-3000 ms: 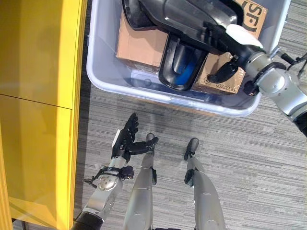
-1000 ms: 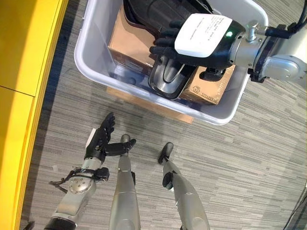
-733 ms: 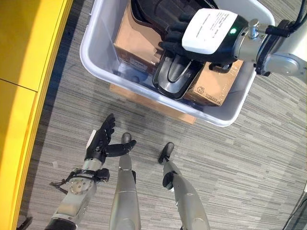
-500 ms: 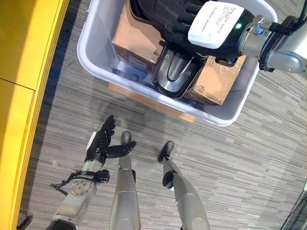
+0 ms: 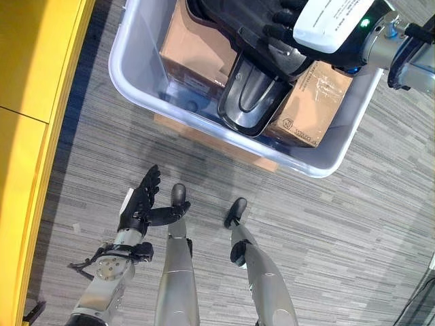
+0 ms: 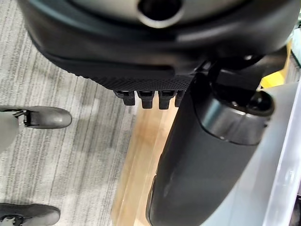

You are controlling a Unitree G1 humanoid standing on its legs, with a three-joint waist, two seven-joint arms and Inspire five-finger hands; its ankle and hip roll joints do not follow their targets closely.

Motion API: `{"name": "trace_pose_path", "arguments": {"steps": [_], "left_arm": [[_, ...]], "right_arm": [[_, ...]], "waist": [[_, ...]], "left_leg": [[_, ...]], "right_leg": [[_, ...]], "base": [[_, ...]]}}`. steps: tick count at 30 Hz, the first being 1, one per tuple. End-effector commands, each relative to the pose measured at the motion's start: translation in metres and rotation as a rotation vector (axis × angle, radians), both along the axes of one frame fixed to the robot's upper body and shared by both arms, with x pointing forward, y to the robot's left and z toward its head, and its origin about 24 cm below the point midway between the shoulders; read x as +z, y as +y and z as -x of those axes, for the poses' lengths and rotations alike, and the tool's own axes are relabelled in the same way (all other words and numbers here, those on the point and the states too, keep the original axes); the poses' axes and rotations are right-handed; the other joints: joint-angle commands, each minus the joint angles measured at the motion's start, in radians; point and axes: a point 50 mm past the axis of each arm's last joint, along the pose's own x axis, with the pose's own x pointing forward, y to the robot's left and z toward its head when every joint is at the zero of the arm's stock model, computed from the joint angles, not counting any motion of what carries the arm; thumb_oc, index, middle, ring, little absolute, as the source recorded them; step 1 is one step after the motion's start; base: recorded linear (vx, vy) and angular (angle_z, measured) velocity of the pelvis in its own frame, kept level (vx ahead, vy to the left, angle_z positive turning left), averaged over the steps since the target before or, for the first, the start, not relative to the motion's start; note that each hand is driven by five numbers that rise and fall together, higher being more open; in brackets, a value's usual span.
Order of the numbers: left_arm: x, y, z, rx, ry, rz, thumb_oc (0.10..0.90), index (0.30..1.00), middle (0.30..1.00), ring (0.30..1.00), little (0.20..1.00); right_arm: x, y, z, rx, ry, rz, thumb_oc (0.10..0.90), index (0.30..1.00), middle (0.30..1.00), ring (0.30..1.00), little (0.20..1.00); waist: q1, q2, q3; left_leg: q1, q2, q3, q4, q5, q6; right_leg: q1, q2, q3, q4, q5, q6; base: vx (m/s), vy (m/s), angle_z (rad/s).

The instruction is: Move parts from the plastic box to the shelf.

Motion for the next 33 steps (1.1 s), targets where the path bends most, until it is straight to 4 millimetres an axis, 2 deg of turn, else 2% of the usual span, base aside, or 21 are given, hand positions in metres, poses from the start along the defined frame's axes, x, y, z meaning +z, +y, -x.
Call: {"name": "trace_pose_path", "arguments": {"steps": [1,11,24,28,29,33], "left_arm": [[0.037,0.017,0.008,0.006,-0.156,-0.064,0.9,1.0,1.0,1.0,1.0],[0.038,0.014,0.007,0.01,-0.174,-0.048,0.9,1.0,1.0,1.0,1.0],[0.038,0.014,0.009,0.023,-0.187,-0.028,0.9,1.0,1.0,1.0,1.0],[0.038,0.014,0.01,0.027,-0.188,-0.024,0.9,1.0,1.0,1.0,1.0],[0.039,0.014,0.01,0.024,-0.19,-0.023,0.9,1.0,1.0,1.0,1.0],[0.039,0.013,0.01,0.018,-0.193,-0.017,0.9,1.0,1.0,1.0,1.0]], "right_arm": [[0.053,-0.012,0.021,-0.016,-0.227,-0.066,0.9,1.0,1.0,1.0,1.0],[0.057,-0.017,0.018,-0.025,-0.238,-0.118,0.9,1.0,1.0,1.0,1.0],[0.061,-0.018,0.016,-0.018,-0.249,-0.157,0.9,1.0,1.0,1.0,1.0],[0.063,-0.024,0.013,-0.044,-0.262,-0.169,0.9,1.0,1.0,1.0,1.0],[0.065,-0.032,0.011,-0.075,-0.275,-0.192,0.9,1.0,1.0,1.0,1.0],[0.066,-0.043,0.008,-0.118,-0.286,-0.22,0.9,1.0,1.0,1.0,1.0]], "waist": [[0.027,-0.102,0.016],[0.025,-0.061,0.028],[0.033,-0.032,0.043],[0.037,-0.025,0.046],[0.038,-0.018,0.047],[0.038,-0.003,0.047]], "left_leg": [[0.076,0.039,0.012,0.174,-0.213,-0.038],[-0.009,0.025,0.001,0.261,-0.244,-0.025],[-0.063,0.015,-0.01,0.3,-0.251,-0.017],[-0.078,0.013,-0.01,0.308,-0.253,-0.014],[-0.088,0.013,-0.009,0.311,-0.252,-0.014],[-0.1,0.013,-0.012,0.318,-0.254,-0.013]], "right_leg": [[0.118,-0.027,0.048,0.083,-0.123,0.105],[0.044,-0.041,0.051,0.155,-0.148,0.103],[-0.005,-0.044,0.049,0.188,-0.155,0.099],[-0.025,-0.047,0.05,0.202,-0.159,0.098],[-0.037,-0.048,0.05,0.211,-0.163,0.097],[-0.057,-0.053,0.05,0.23,-0.168,0.097]], "base": [[-0.05,0.023,-0.01],[-0.01,0.025,-0.02],[0.0,0.0,0.0],[0.0,0.0,0.0],[0.0,0.0,0.0],[0.0,-0.001,0.01]]}}
